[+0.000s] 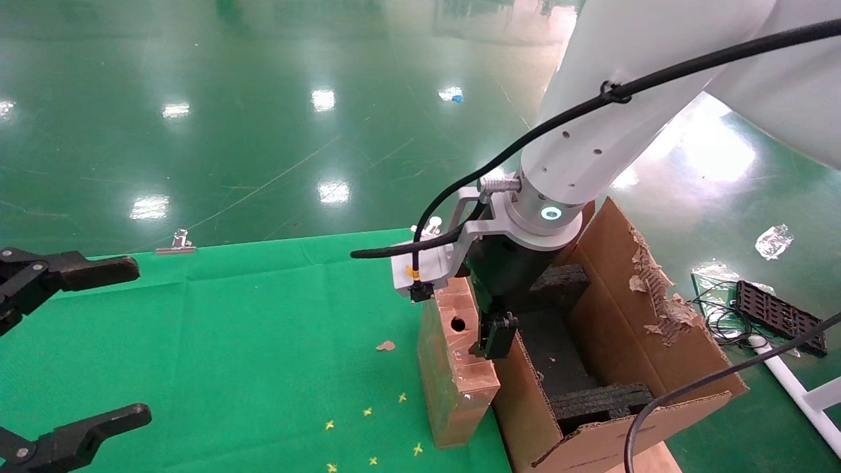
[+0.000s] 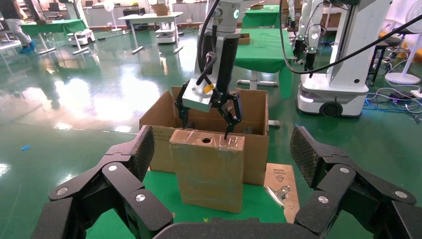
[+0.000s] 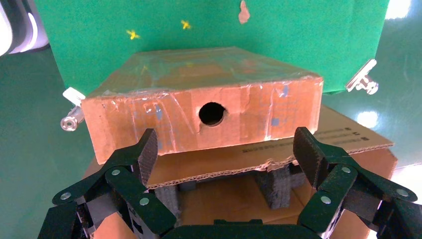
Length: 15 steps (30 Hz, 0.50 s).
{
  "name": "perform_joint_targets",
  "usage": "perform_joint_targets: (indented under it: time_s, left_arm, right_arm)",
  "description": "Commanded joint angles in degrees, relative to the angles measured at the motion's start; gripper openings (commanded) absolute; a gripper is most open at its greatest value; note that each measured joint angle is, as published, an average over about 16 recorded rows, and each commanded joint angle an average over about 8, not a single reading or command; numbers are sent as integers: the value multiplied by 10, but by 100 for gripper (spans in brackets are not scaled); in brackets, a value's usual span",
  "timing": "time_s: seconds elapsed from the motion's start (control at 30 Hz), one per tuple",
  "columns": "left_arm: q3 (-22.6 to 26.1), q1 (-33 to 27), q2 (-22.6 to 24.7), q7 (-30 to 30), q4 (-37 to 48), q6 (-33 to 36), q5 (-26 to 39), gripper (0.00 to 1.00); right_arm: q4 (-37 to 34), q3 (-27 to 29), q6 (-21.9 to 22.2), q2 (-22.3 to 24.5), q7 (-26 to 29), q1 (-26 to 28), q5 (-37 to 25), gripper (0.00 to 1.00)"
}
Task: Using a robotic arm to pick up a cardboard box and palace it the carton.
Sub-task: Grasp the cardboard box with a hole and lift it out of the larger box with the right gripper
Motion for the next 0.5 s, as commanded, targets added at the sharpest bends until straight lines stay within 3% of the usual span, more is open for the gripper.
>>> perform_joint_targets:
  time_s: [0.03, 0.23, 0.5]
  left_arm:
    - [0, 0, 0, 0, 0, 0, 0, 100]
    - [0, 0, 0, 0, 0, 0, 0, 100]
    - [1, 0, 0, 0, 0, 0, 0, 100]
  right_arm:
    - [0, -9, 3, -2, 4, 2, 2, 100]
    - [-10, -14, 7, 10, 52, 16, 12, 100]
    - [-108, -27, -17, 8, 219, 29, 69, 100]
